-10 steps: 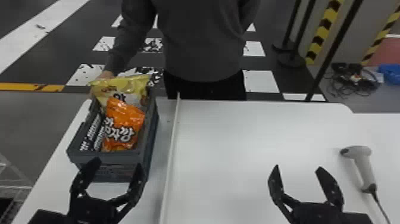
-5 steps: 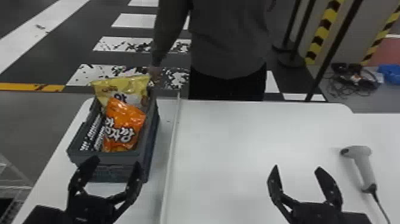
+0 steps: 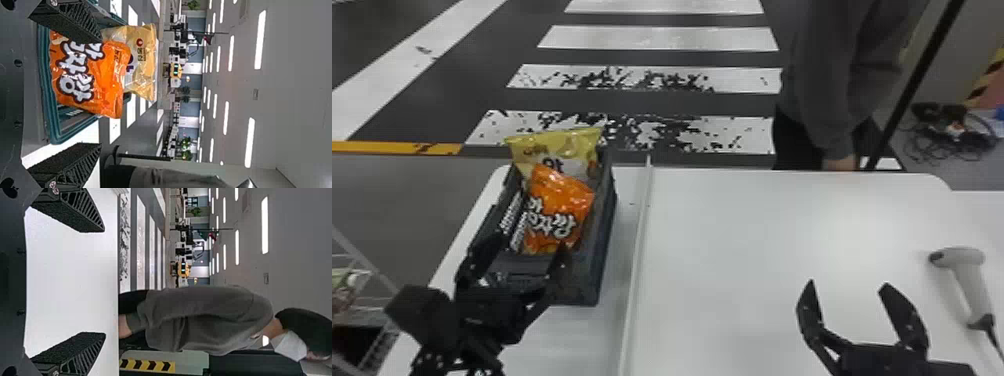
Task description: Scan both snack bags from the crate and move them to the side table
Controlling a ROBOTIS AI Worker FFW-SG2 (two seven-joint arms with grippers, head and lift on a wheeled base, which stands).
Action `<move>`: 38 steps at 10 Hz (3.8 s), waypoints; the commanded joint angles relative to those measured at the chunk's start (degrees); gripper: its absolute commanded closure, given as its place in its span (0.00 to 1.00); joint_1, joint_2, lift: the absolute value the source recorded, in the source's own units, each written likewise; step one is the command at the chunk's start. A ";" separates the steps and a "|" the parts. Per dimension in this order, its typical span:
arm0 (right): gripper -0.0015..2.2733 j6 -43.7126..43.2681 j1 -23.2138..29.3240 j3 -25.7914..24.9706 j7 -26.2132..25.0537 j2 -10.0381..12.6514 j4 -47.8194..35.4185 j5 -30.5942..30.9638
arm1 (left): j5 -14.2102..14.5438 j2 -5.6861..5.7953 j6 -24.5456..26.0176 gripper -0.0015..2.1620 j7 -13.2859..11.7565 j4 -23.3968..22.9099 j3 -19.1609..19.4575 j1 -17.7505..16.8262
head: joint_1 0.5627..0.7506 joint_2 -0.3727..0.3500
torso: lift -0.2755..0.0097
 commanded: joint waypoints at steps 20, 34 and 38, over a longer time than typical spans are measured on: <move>0.02 0.19 1.49 -0.70 -0.01 0.08 -1.29 0.19 | -4.49 4.40 32.76 0.04 -17.15 24.61 -2.51 -37.07 | 0.70 0.59 | 0.62; 0.02 0.19 1.58 -0.44 -0.01 0.35 -1.21 0.19 | -9.59 4.92 36.63 0.99 -11.70 4.22 2.15 -27.58 | 0.70 0.62 | 0.62; 0.02 1.77 1.31 0.00 -0.01 0.26 -1.21 0.45 | -7.39 4.75 23.79 0.99 -5.46 3.26 3.91 -24.86 | 0.70 0.66 | 0.62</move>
